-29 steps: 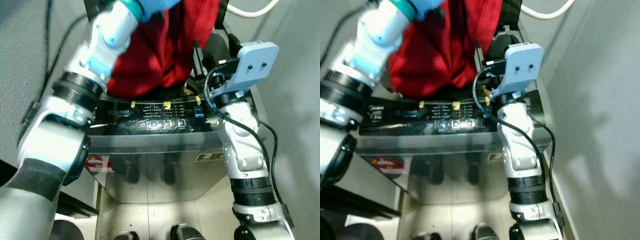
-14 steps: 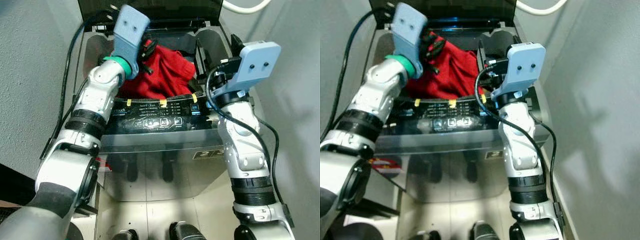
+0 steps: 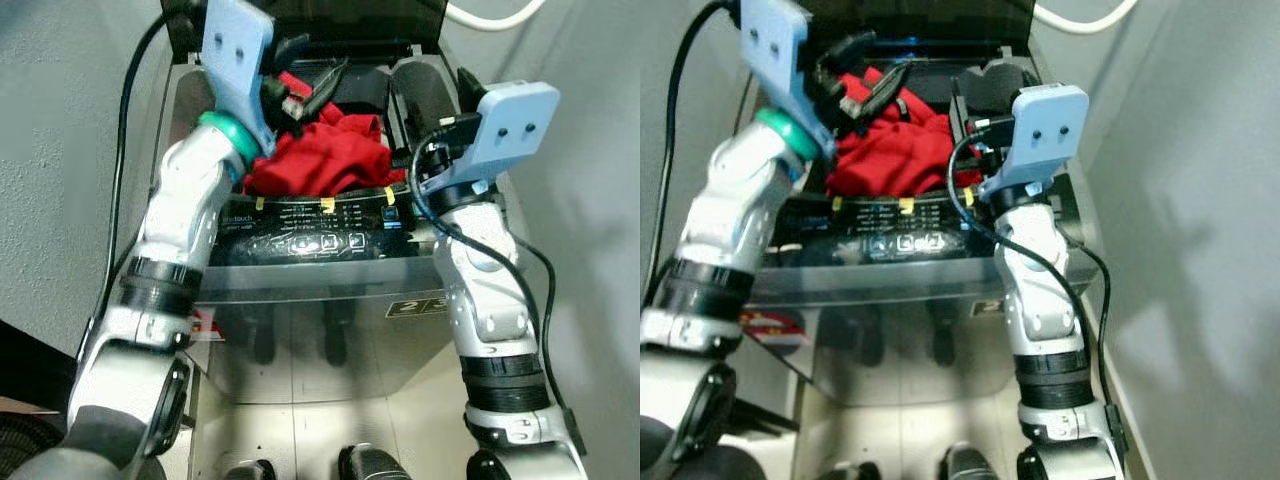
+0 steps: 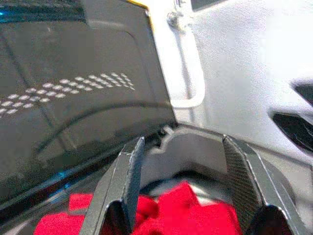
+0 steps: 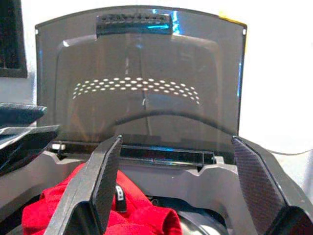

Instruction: Clothes washing

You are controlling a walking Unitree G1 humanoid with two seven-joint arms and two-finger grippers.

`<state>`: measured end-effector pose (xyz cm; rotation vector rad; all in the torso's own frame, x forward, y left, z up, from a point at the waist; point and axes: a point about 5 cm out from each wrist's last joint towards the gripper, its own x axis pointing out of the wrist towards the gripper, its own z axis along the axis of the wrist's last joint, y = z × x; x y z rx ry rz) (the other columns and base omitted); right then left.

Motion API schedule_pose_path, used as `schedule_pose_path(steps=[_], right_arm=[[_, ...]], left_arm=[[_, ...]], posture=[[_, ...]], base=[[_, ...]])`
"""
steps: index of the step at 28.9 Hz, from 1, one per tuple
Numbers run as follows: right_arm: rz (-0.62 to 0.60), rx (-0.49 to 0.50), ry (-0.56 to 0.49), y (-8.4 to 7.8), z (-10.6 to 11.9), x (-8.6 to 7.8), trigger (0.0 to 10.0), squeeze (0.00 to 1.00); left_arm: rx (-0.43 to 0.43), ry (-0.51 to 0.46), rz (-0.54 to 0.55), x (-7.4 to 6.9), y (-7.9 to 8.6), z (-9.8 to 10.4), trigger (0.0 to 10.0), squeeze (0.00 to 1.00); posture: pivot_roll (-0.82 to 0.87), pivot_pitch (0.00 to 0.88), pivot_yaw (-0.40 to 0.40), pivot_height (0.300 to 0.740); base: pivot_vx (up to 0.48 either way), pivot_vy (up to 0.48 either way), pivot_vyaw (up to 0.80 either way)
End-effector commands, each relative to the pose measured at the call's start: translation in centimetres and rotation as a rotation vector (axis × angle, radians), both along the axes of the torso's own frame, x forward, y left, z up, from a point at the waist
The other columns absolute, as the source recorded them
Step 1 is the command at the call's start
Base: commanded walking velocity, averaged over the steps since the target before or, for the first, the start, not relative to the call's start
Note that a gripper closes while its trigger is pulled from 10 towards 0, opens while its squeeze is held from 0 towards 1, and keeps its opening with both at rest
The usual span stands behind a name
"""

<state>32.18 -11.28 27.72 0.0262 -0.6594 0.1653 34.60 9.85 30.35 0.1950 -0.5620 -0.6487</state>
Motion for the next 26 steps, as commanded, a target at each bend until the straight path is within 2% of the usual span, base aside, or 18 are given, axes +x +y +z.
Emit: schedule_pose_path(steps=[1, 2, 3, 5, 9, 11, 12, 13, 14, 16, 19, 26], right_arm=[[0.004, 0.027, 0.029, -0.2, -0.6, -0.2, 10.0, 0.00], [0.004, 0.043, 0.044, -0.4, -0.9, -0.1, 10.0, 0.00], [0.004, 0.043, 0.044, -0.4, -0.9, -0.1, 10.0, 0.00], [0.007, 0.064, 0.062, -0.8, -1.1, 0.0, 10.0, 0.00], [0.010, 0.080, 0.069, -1.1, -1.1, 0.3, 10.0, 0.00], [0.010, 0.080, 0.069, -1.1, -1.1, 0.3, 10.0, 0.00], [0.010, 0.093, 0.072, -1.2, -1.0, 0.5, 10.0, 0.00], [0.010, 0.093, 0.072, -1.2, -1.0, 0.5, 10.0, 0.00], [0.009, 0.105, 0.075, -1.2, -1.0, 0.6, 10.0, 0.00], [0.009, 0.105, 0.075, -1.2, -1.0, 0.6, 10.0, 0.00], [0.018, 0.119, 0.092, -1.1, -1.2, 0.7, 10.0, 0.00], [0.022, 0.114, 0.096, -0.9, -1.2, 0.7, 10.0, 0.00]], left_arm=[[0.038, -0.058, 0.070, -1.3, 0.5, 0.0, 10.0, 0.00], [0.036, -0.087, 0.130, -2.0, 1.2, -0.1, 10.0, 0.00], [0.036, -0.087, 0.130, -2.0, 1.2, -0.1, 10.0, 0.00], [0.016, -0.116, 0.192, -3.1, 2.0, -0.1, 10.0, 0.00], [0.003, -0.132, 0.219, -4.0, 2.4, 0.0, 10.0, 0.00], [0.003, -0.132, 0.219, -4.0, 2.4, 0.0, 10.0, 0.00], [-0.034, -0.100, 0.252, -3.9, 3.1, -0.3, 10.0, 0.00], [-0.034, -0.100, 0.252, -3.9, 3.1, -0.3, 10.0, 0.00], [-0.083, -0.063, 0.290, -3.5, 4.0, -0.6, 10.0, 0.00], [-0.083, -0.063, 0.290, -3.5, 4.0, -0.6, 10.0, 0.00], [-0.149, -0.021, 0.343, -2.7, 5.2, -0.9, 10.0, 0.00], [-0.180, -0.008, 0.375, -2.2, 5.4, -0.9, 10.0, 0.00]], posture=[[-0.05, 0.072, 0.049, 0.726], [-0.03, 0.076, 0.036, 0.726], [-0.03, 0.076, 0.036, 0.726], [-0.02, 0.082, 0.026, 0.726], [-0.01, 0.082, 0.022, 0.726], [-0.01, 0.082, 0.022, 0.726], [-0.01, 0.082, 0.014, 0.726], [-0.01, 0.082, 0.014, 0.726], [-0.02, 0.071, 0.012, 0.726], [-0.02, 0.071, 0.012, 0.726], [-0.04, 0.039, -0.008, 0.726], [-0.05, 0.037, -0.001, 0.726]], base=[[0.000, 0.000, 0.00], [0.000, 0.000, 0.00], [0.000, 0.000, 0.00], [0.000, 0.000, 0.00], [0.000, 0.000, 0.00], [0.000, 0.000, 0.00], [0.000, 0.000, 0.00], [0.000, 0.000, 0.00], [0.000, 0.000, 0.00], [0.000, 0.000, 0.00], [0.000, 0.000, 0.00], [0.000, 0.000, 0.00]])
